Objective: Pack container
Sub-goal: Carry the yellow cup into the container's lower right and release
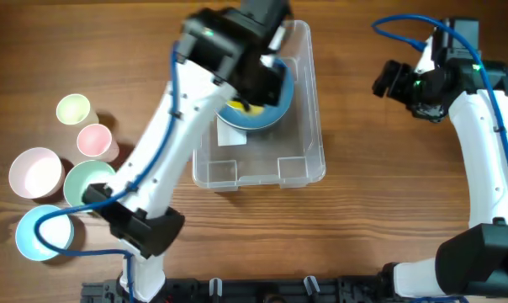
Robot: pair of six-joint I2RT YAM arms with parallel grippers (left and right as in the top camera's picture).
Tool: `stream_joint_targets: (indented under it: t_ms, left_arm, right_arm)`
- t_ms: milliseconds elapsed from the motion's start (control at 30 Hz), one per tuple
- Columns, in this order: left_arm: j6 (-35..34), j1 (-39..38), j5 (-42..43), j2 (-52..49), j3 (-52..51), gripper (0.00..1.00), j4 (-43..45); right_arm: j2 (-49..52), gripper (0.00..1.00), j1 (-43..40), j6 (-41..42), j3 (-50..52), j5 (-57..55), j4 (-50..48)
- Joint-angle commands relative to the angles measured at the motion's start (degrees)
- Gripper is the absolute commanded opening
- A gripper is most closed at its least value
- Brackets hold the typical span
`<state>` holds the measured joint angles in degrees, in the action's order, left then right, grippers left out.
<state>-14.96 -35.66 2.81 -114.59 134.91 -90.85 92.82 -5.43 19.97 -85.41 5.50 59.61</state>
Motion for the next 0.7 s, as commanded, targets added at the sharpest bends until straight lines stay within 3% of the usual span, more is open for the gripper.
stream_joint_targets:
  t_ms: [0,267,600,633,667]
  left_arm:
    - [-2.29,-4.04,4.33,-2.78,-0.07,0.04,0.17]
    - [-3.54,-6.34,11.52,-7.15,-11.69,0.04,7.87]
    - [-3.74,-8.39,11.98,-7.15,-31.65,0.04,25.38]
    - [-3.72,-8.39,11.98,-7.15,-31.95,0.05,25.44]
    - [-3.63,-8.39,11.98,-7.15,-31.95,0.12,25.59]
  right_arm:
    - [0.63,0.96,-2.75,2.56,0.31,-2.49,1.14]
    - [0.63,0.95,-3.28,2.47,0.31,-2.99,1.38]
    - [0.63,0.96,-3.28,2.45,0.31,-2.97,1.46]
    - [0.63,0.96,-3.28,2.45,0.31,-2.97,1.46]
    - [0.63,0.96,-3.28,2.45,0.31,-2.95,1.49]
